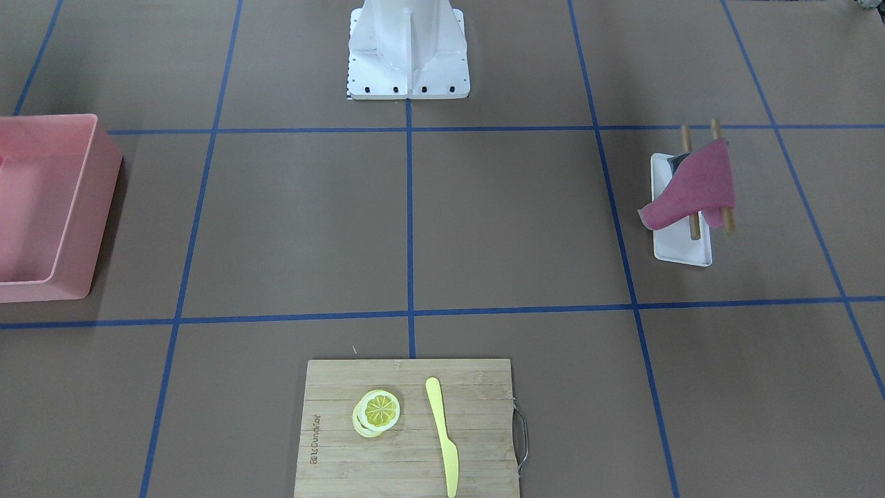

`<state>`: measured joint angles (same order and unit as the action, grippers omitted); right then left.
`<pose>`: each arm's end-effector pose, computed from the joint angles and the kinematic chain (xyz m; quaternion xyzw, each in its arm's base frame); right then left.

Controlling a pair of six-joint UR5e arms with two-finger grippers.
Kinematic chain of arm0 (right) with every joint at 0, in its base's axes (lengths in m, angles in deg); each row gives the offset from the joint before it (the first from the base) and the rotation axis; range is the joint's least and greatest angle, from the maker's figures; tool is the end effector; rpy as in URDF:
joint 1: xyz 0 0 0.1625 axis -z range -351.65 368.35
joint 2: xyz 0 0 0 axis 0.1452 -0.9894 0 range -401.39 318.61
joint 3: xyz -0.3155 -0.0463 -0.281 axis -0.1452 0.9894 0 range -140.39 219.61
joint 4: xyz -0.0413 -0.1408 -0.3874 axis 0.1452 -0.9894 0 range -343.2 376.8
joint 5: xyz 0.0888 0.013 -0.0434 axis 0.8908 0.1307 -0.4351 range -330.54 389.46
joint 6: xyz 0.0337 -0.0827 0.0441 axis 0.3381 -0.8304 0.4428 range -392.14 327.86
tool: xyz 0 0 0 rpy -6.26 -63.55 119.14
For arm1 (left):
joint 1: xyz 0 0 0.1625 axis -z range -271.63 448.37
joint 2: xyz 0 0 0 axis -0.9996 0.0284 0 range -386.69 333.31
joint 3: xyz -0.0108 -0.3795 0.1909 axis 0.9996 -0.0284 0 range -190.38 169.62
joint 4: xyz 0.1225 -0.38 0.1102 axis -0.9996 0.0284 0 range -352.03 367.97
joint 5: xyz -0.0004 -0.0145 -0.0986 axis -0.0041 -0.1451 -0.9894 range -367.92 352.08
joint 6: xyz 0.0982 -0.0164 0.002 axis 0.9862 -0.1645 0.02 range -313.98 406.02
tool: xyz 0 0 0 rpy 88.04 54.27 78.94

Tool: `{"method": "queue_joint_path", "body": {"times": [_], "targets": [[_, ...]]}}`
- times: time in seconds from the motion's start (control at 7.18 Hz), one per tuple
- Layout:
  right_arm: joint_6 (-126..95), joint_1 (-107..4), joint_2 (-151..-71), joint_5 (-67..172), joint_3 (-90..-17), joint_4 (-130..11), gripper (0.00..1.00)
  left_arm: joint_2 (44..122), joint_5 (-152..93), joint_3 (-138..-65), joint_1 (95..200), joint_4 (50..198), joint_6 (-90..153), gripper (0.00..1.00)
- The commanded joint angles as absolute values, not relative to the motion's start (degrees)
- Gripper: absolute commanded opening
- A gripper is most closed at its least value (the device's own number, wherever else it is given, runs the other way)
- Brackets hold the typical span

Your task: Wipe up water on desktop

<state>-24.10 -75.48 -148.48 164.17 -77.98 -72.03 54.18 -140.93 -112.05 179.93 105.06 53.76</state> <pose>0.0228 -0.3773 0.5464 0.0466 -0.3871 -0.0237 0.9205 -0.0771 -0.4329 0.6197 0.1075 0.3577 0.0807 0.9241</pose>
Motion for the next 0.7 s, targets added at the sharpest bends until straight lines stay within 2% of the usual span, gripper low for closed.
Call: {"method": "queue_joint_path", "body": {"times": [0.0,0.42,0.56], "targets": [[-24.0,-75.5,-147.3,165.1,-79.7,-69.7,1.00,57.2,-141.0,-112.8,180.0,112.0,53.7,0.98],[-21.6,-75.7,-148.3,164.8,-75.6,-55.7,1.00,55.6,-148.8,-110.0,179.8,124.6,51.4,0.98],[-11.1,-74.7,-146.6,165.0,-76.0,-55.1,1.00,55.7,-152.1,-110.4,176.3,125.6,44.2,0.98]]}}
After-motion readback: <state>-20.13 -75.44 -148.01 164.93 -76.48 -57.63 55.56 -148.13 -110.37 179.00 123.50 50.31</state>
